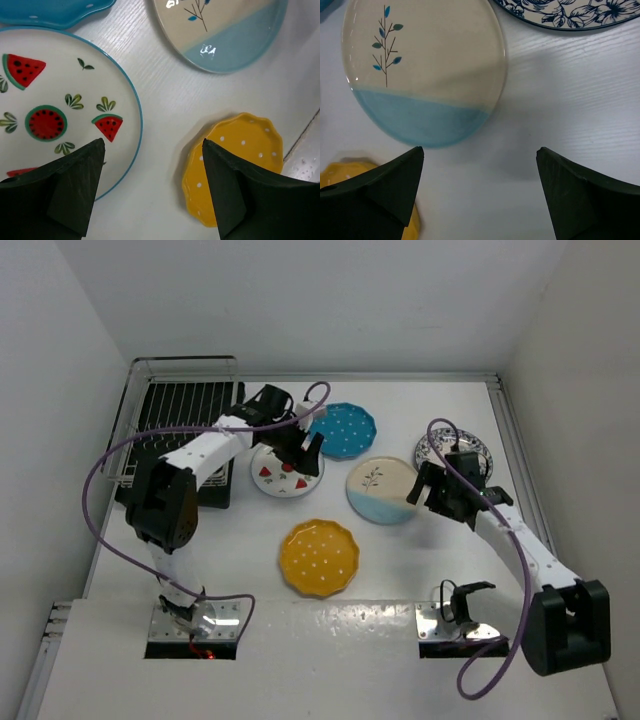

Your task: Load the plates into the dish rack

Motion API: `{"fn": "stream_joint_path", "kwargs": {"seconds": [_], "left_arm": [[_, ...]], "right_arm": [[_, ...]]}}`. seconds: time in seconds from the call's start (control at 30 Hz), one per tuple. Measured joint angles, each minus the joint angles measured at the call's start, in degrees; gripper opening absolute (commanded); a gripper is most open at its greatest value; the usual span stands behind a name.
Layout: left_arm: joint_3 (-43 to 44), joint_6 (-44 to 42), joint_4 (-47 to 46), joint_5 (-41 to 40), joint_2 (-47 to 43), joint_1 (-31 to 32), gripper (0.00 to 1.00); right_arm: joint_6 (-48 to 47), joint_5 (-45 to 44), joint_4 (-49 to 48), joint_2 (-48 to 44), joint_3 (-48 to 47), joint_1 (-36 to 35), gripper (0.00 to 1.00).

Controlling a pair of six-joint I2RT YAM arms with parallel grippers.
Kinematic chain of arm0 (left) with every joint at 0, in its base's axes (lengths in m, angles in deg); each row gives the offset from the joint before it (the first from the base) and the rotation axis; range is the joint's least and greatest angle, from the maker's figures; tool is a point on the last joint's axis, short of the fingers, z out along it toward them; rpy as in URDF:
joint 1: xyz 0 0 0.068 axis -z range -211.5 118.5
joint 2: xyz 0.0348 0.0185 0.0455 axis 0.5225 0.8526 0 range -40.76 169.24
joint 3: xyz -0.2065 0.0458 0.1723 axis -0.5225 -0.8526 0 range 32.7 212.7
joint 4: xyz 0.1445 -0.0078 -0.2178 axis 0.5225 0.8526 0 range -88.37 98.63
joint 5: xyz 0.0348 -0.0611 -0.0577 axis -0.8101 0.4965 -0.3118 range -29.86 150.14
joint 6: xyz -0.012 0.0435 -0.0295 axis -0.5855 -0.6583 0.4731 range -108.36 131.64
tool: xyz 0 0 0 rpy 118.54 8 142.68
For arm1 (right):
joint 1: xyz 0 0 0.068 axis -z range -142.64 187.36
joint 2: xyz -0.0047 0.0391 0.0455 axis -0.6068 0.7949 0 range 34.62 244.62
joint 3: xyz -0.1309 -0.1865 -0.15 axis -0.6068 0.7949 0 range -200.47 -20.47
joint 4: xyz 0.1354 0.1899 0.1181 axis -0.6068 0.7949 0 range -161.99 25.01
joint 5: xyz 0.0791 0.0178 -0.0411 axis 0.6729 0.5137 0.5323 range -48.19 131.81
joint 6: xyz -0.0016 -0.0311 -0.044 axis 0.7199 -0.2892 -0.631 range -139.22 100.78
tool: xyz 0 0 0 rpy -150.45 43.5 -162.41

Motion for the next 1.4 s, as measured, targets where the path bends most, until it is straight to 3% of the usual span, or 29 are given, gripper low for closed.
{"fn": "stream_joint_path", "kwargs": {"seconds": [0.07, 0.17, 0.3, 0.47, 0.5, 0.53, 0.6, 0.63, 0.67, 0.73, 0.87, 1.07, 1.17, 1.27, 1.37, 1.4], "left_arm": [[0.26, 1.33, -1.29, 1.09, 2.80, -0.20, 0.83], [2.62, 3.02, -3.15, 2.47, 8.07, 2.08, 0.83], [7.56, 6.34, -6.36, 5.03, 16.31, 5.25, 0.83], [11.32, 9.38, -7.78, 5.77, 22.73, 6.16, 0.83], [11.56, 9.84, -7.82, 5.66, 23.02, 6.16, 0.83], [11.85, 10.10, -7.96, 5.64, 23.32, 6.16, 0.83], [12.28, 10.38, -7.98, 5.55, 23.32, 6.16, 0.83], [12.52, 10.45, -8.17, 5.46, 23.32, 6.16, 0.83], [12.72, 10.47, -8.33, 5.33, 23.30, 6.16, 0.83], [12.83, 10.45, -8.76, 4.98, 23.19, 5.99, 0.83], [12.83, 10.23, -8.68, 4.37, 22.51, 5.33, 0.83], [12.61, 9.92, -8.39, 3.85, 18.69, 2.40, 0.83], [12.35, 9.68, -8.39, 3.72, 16.24, 1.38, 0.83], [11.93, 9.46, -8.35, 3.72, 14.05, 0.96, 0.83], [11.91, 8.94, -8.33, 3.56, 12.85, 0.96, 0.83], [11.91, 8.68, -8.31, 3.43, 12.55, 0.96, 0.83]], "right_arm": [[1.01, 1.77, -1.25, 2.01, 0.07, 1.11, 0.90], [1.75, 3.23, -2.80, 4.26, 0.24, 1.66, 0.73], [2.03, 3.50, -6.16, 8.04, 0.87, 2.69, 0.31], [2.43, 3.37, -8.81, 15.34, 0.79, 4.90, 0.32], [2.40, 3.34, -8.52, 16.04, 0.66, 5.14, 0.36], [2.38, 3.26, -8.26, 16.41, 0.57, 5.33, 0.54], [2.54, 2.62, -8.22, 15.85, 0.55, 5.88, 0.71], [2.62, 2.19, -8.26, 15.17, 0.55, 6.19, 0.84], [3.45, 1.49, -8.28, 14.25, 0.57, 6.78, 0.90], [5.46, -0.26, -8.52, 11.82, 0.72, 9.27, 0.94], [11.87, -2.49, -11.98, 8.85, 1.73, 18.58, 0.94], [18.82, 1.75, -19.41, 20.15, 1.57, 30.34, 0.78], [20.79, 3.65, -22.14, 25.38, -0.13, 31.21, 0.75], [22.91, 5.42, -26.91, 30.32, -2.54, 31.30, 0.64], [24.39, 6.43, -29.42, 33.73, -4.31, 31.80, 0.40], [24.87, 7.04, -29.99, 34.84, -4.76, 32.17, 0.22]]}}
